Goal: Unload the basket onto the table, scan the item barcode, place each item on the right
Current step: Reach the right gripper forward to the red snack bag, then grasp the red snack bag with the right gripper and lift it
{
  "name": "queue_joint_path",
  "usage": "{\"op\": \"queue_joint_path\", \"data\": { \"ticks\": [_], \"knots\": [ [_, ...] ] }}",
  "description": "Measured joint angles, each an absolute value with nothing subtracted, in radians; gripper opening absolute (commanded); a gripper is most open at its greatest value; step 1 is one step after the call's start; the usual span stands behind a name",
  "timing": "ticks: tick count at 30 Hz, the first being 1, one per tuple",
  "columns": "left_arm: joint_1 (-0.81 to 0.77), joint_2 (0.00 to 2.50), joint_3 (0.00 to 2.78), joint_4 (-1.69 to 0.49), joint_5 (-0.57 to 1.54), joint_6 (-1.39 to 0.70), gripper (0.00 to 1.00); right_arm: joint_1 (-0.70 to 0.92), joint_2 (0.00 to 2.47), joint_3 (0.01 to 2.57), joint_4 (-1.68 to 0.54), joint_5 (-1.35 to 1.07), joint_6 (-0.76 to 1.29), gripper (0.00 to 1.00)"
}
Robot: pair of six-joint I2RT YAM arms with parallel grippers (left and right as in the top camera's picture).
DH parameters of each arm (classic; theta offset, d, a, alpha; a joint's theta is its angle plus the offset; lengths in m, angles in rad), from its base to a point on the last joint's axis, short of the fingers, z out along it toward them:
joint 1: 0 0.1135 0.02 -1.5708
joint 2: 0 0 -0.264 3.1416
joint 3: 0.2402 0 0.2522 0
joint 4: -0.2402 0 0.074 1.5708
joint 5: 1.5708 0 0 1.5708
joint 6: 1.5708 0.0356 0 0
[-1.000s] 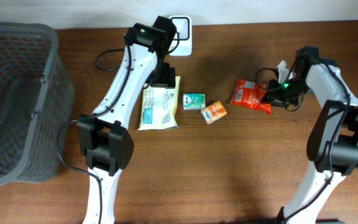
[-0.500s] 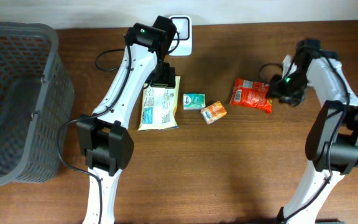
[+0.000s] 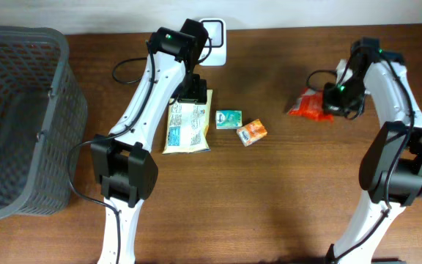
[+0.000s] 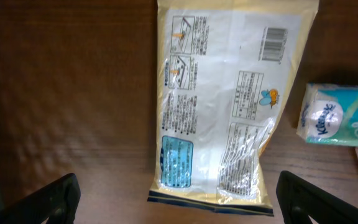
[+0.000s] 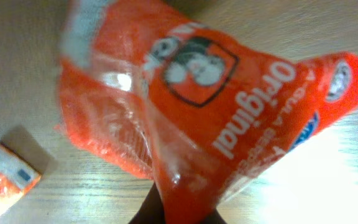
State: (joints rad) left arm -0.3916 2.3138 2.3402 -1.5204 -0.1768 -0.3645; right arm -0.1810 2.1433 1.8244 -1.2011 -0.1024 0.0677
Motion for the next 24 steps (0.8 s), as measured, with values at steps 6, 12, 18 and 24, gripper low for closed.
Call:
{"op": "queue_joint_path", "data": {
  "ticks": [6,12,18,24],
  "knots": [
    [-0.392,2.314,2.340,-1.521,-0.177,-0.364,0.99,-0.069,2.139,1.917,-1.351,0.418,0.432,0.04],
    [-0.397,2.314,2.340,-1.521,-0.177,-0.364,0.99,0.062,2.172,1.917,-1.309,0.637,0.597,0.04],
    [-0.397,2.314,2.340,-1.521,-0.177,-0.364,0.99,0.244,2.299,1.916,-1.263,0.754,0.625,0.05],
    [-0.397,2.314,2.340,-1.521,-0.177,-0.364,0.99,0.378,2.323,1.916,-1.275,0.770,0.625,0.31]
  ]
}}
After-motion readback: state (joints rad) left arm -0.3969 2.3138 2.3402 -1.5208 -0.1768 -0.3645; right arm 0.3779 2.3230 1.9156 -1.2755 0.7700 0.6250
